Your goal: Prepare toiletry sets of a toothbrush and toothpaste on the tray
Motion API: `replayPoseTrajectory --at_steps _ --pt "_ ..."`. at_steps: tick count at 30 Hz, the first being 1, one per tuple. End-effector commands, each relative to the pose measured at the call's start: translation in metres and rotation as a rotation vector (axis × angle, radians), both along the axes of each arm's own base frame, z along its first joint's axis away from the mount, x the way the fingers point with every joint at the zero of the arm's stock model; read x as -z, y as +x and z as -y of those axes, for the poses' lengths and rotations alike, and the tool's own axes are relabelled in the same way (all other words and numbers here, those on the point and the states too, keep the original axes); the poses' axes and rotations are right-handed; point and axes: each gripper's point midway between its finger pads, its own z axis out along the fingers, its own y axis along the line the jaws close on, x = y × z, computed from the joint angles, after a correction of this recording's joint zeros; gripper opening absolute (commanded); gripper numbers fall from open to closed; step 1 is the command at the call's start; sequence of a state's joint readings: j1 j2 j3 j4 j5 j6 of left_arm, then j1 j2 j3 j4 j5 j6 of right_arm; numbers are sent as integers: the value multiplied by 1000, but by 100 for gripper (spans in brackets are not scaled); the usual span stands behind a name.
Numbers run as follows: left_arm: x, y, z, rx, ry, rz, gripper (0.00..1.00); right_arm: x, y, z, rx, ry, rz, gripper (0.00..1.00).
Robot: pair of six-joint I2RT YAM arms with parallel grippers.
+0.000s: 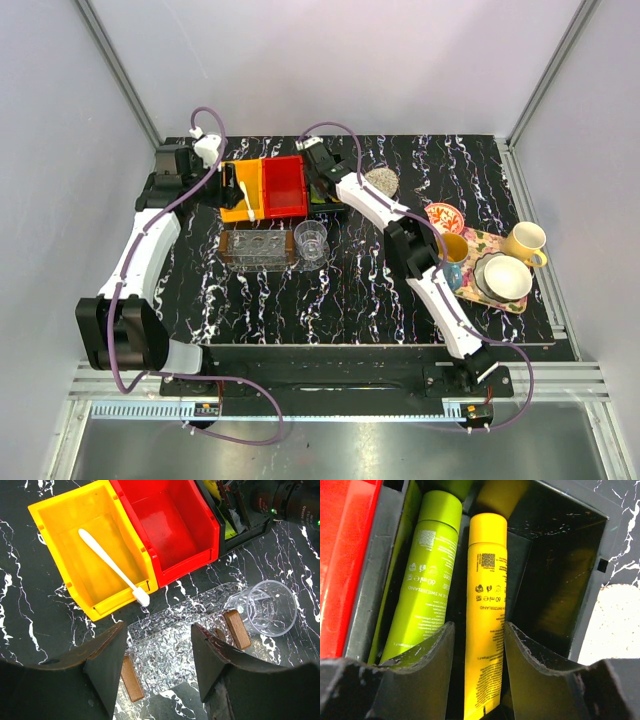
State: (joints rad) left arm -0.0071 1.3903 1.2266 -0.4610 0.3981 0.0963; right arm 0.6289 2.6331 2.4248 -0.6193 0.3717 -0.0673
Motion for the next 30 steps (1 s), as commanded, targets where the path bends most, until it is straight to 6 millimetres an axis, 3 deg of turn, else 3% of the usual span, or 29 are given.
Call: replayPoseTrajectory --at_steps 1,9,15,30 --pt "-2 7 -5 3 -20 30 57 30 -9 -6 -12 -27 -50 52" --pt "0 7 -7 6 -28 25 57 30 -9 -6 -17 -32 -49 46" --pt "-1 7 -6 8 -38 23 57 13 -4 -5 -15 -33 -12 36" --pt "1 5 -7 19 -44 9 57 -40 6 -6 -11 -9 81 24"
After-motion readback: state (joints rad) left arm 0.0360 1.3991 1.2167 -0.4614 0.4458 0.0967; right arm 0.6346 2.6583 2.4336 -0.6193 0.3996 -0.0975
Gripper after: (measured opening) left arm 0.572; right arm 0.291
